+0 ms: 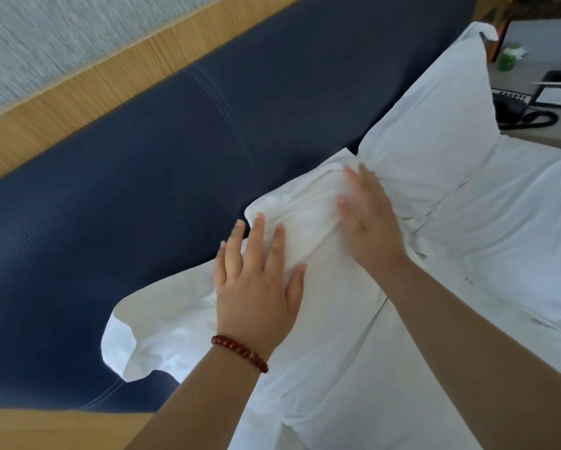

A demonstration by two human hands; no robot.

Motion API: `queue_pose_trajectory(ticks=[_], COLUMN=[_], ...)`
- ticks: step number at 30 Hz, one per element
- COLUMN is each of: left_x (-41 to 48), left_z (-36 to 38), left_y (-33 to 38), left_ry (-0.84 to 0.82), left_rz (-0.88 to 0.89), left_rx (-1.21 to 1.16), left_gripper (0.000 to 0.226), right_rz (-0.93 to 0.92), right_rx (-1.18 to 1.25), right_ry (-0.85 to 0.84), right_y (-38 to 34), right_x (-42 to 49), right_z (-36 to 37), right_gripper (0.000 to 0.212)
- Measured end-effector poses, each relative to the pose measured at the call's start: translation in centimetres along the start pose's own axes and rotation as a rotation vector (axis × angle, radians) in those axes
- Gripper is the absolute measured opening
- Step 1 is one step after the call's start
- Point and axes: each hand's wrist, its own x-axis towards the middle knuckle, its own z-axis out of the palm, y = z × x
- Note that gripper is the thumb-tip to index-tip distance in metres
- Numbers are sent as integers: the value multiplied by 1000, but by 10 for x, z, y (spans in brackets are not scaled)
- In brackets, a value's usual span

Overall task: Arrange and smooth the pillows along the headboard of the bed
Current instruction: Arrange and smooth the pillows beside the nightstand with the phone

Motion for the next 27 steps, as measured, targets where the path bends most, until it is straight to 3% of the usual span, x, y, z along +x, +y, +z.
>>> queue_pose_trajectory(ticks=[1,3,5,7,11,14,16,17,20,23,25,27], left_x=[-5,-13,-20,-26,-36,-54,-72,-83,-112,-130,-131,-122], left_z=[2,2,4,4,-5,-4,2,3,2,-5,-13,-19], left_y=[-3,-11,-22,-30,-43,-56,-69,-75,-98,-112,-113,-108], left_ry=[49,-7,-109,-143,-41,-3,13,12,48,89,201,290], left_rz=[17,-17,-71,-115,-187,-199,-186,-205,-365,-451,-416,-258], left_rx=[-12,-14,36,69,68,41,-52,-86,-141,-374,-426,-381], left_gripper=[56,59,66,71,68,64,66,66,62,49,43,44], right_rz=[-159,-369,-356,-276,-127,-377,-614,-646,-540,-455,-450,-535], right_rx=[-24,-116,-234,-305,-309,-275,-345,-390,-440,-450,-427,-411], right_ry=[-18,-158,-257,-237,-189,-103,-215,-270,-291,-216,-153,-157], right_y=[-11,-19,-13,-3,-17,-57,-74,-77,-71,-77,-92,-105], right_x=[-3,-15,-27,-35,-40,-56,-69,-74,-81,-89,-97,-107], right_z=[4,15,24,27,27,29,38,43,52,57,60,66], right_gripper=[54,53,54,57,61,58,55,54,54,51,50,52])
